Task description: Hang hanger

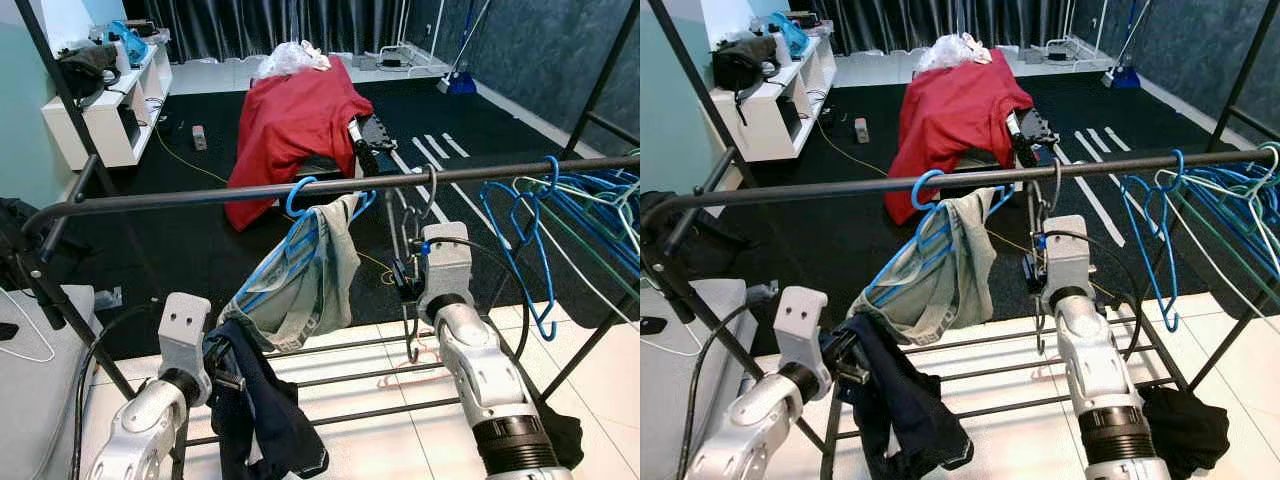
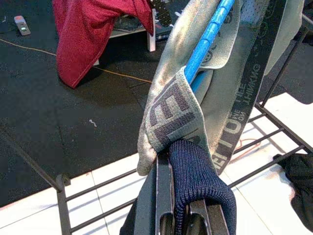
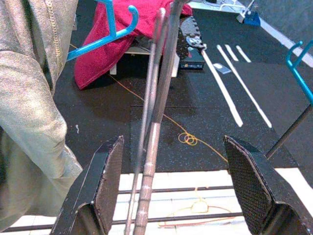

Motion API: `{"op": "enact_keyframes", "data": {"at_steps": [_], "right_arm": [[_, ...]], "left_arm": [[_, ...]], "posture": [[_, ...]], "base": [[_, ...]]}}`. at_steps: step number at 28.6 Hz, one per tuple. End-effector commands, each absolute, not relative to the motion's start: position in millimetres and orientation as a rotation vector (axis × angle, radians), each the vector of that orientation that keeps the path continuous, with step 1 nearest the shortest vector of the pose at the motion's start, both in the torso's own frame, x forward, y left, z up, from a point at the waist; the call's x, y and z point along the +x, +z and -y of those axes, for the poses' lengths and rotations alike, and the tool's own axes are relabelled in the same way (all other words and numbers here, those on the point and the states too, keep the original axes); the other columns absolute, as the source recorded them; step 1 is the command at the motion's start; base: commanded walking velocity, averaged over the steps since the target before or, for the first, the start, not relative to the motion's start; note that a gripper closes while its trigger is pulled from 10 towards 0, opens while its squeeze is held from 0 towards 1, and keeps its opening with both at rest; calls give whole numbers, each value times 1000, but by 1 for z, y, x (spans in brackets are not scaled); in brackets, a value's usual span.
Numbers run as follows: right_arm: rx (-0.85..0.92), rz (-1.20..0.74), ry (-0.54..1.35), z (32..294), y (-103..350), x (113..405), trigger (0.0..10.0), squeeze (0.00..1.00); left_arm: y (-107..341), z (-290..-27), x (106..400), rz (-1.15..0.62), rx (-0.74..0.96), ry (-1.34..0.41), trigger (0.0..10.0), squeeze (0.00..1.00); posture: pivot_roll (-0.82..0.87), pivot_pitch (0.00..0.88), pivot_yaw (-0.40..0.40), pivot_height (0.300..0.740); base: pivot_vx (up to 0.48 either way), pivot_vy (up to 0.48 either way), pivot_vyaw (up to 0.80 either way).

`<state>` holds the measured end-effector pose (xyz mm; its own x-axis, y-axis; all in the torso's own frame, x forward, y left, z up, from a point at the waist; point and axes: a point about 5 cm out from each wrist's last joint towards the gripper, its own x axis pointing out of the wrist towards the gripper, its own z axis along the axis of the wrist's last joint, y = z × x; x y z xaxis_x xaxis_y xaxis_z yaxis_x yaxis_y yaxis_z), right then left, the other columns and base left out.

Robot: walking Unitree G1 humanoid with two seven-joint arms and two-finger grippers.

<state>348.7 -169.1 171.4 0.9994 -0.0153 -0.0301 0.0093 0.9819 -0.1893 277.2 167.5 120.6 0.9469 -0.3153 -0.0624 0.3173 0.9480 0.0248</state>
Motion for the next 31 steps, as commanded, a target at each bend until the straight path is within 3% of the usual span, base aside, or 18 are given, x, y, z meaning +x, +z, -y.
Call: {"op": "enact_keyframes", "data": {"at_steps": [1, 18, 31], "right_arm": [[-208, -21, 3, 168, 175, 351, 10000, 0], [-170, -140, 116, 175, 191, 353, 10000, 0], [-214, -217, 91, 186, 204, 356, 10000, 0]], "left_arm": [[126, -169, 278, -48, 58, -328, 10000, 0], [124, -172, 279, -70, 85, -344, 10000, 0], [127, -171, 280, -60, 72, -362, 10000, 0]], "posture": [[39, 103, 36, 740], [40, 98, 40, 740], [40, 100, 42, 740]], "base": [[0, 0, 0], [0, 0, 0], [0, 0, 0]]}}
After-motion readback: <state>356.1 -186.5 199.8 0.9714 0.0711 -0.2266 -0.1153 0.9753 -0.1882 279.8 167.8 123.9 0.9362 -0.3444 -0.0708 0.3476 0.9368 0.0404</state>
